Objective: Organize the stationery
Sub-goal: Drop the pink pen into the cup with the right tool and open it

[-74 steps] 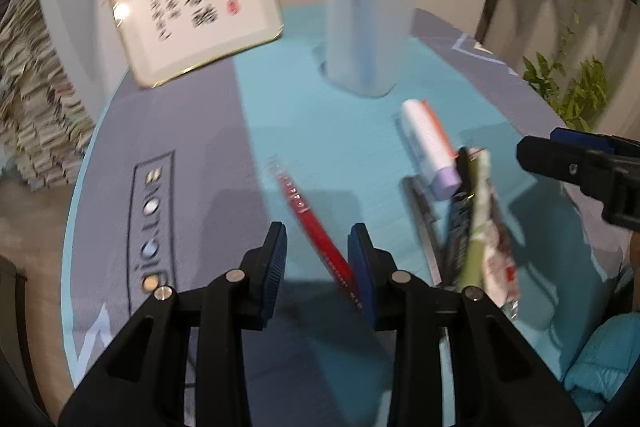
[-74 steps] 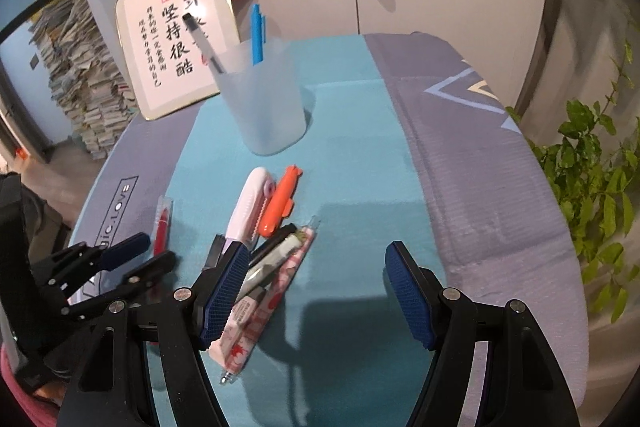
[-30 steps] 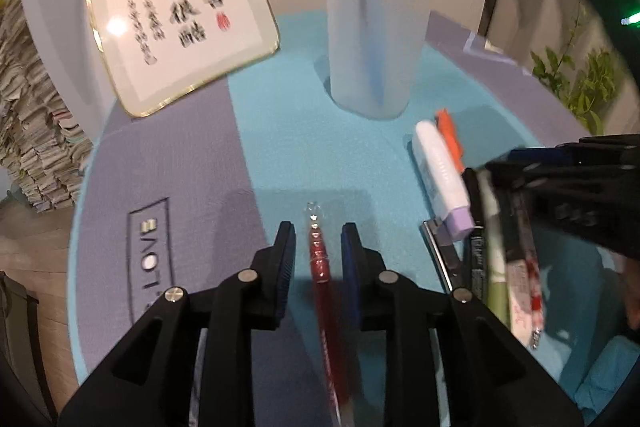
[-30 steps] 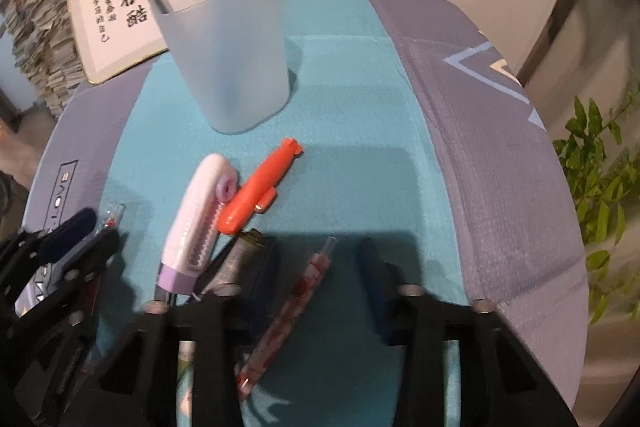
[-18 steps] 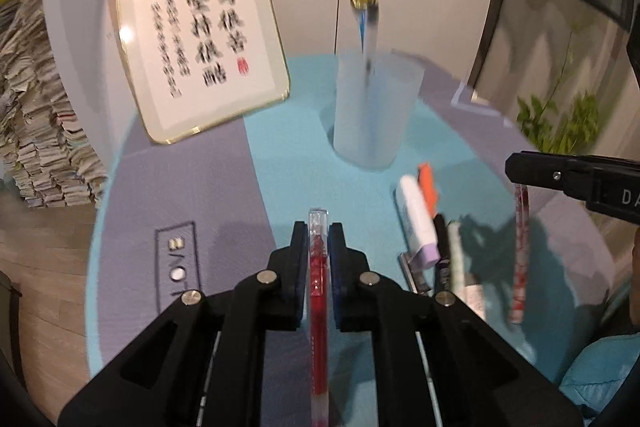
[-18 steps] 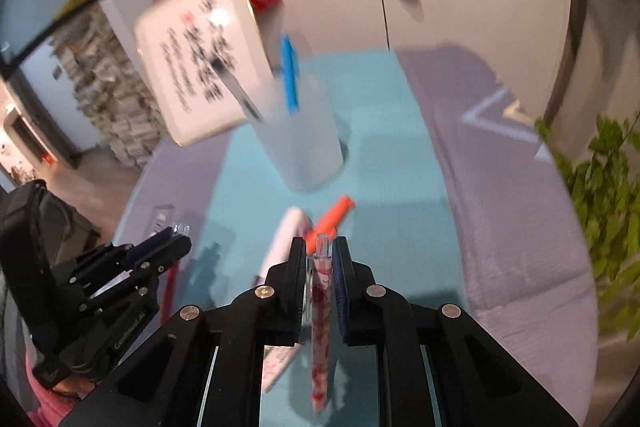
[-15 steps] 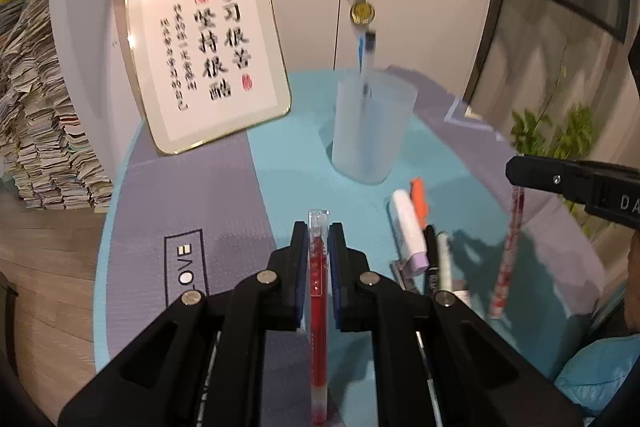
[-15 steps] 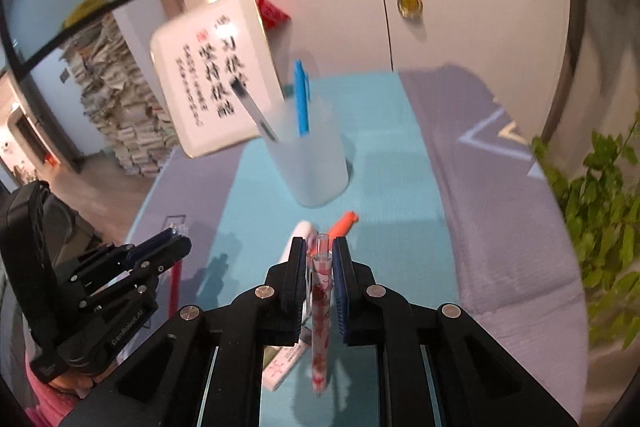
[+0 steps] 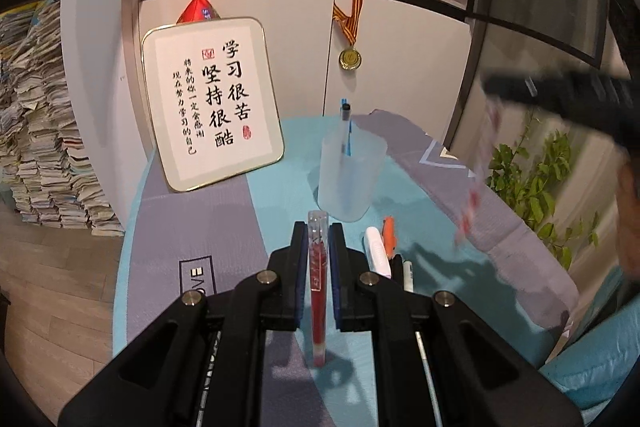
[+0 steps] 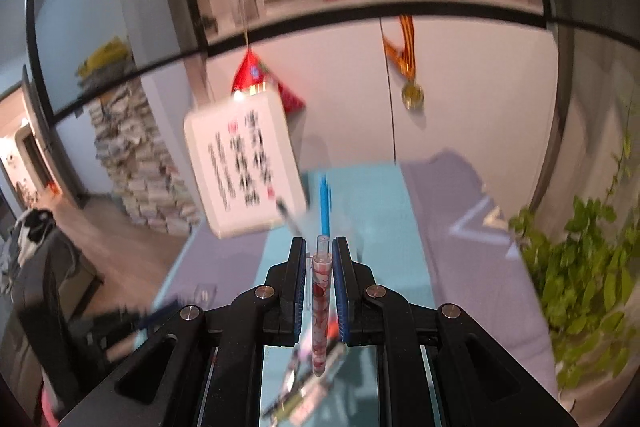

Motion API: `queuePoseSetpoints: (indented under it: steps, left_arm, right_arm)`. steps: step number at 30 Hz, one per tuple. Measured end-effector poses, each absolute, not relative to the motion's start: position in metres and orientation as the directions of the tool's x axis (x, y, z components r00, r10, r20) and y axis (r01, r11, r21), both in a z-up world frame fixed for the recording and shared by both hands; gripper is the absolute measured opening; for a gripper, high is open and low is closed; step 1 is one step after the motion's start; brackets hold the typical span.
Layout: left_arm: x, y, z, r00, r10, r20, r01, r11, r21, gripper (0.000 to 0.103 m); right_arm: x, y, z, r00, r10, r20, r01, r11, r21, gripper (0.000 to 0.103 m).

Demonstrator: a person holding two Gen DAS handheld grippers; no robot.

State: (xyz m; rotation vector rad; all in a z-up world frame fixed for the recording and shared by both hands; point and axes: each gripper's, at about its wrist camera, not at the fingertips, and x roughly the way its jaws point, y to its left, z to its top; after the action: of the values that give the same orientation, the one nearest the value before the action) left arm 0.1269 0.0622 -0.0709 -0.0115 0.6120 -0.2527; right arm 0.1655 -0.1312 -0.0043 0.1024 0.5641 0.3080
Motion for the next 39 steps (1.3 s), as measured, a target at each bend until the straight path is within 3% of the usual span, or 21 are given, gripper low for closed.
queuePoseSetpoints:
  steps: [10,18,27,39]
  left_arm:
    - [0.125,0.067,-0.066,0.786,-0.236,-0.572,0.224,0.97,-0.092,0.008]
    - [0.127,0.07,-0.056,0.798,-0.244,-0.552,0.229,0.969,-0.097,0.008]
    - [0.129,0.065,-0.053,0.797,-0.263,-0.544,0.249,0.963,-0.102,0.008]
    - [0.128,0.066,-0.05,0.8,-0.252,-0.544,0.237,0.966,-0.099,0.008]
  right_arm:
    - [0.256,-0.104,0.019,0.869,0.222,-0.442,-0.172,0.973,0.15,0.014]
    - [0.304,-0.106,-0.017,0.84,0.217,-0.497,-0.148,0.973,0.175,0.014]
    - [0.309,-0.087,-0.054,0.769,0.217,-0.601,-0.189,0.976,0.111,0.014]
    - [0.313,-0.094,-0.071,0.692,0.245,-0.679,-0.188,0.969,0.159,0.016]
